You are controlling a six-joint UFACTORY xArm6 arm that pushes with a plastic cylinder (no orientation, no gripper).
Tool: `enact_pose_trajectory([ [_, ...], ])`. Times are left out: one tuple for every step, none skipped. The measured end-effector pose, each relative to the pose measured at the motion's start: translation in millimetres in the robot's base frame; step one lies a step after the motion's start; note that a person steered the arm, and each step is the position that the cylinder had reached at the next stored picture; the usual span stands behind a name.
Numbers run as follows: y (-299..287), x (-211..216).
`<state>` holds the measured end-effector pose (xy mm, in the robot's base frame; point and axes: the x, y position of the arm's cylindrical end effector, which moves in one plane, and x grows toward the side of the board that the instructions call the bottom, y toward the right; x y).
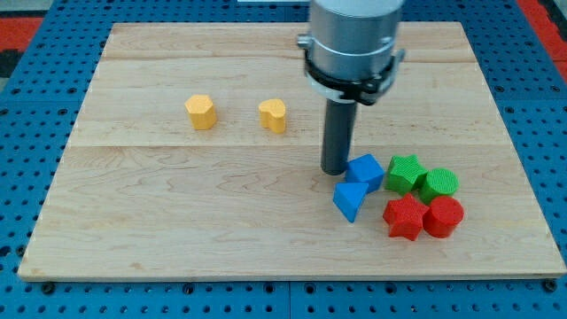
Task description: Place the yellow blocks diagonal to the blue triangle
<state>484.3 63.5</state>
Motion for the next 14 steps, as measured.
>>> enact_pose_trajectory([
  [-76,-25],
  [-165,-61],
  [-152,-104],
  [-77,-113],
  [-55,-78],
  [-46,-31],
  [-18,-14],
  [-56,-28],
  [-149,-25],
  [-244,-49],
  [-248,-110],
  [-223,-138],
  [-132,-95],
  [-78,-36],
])
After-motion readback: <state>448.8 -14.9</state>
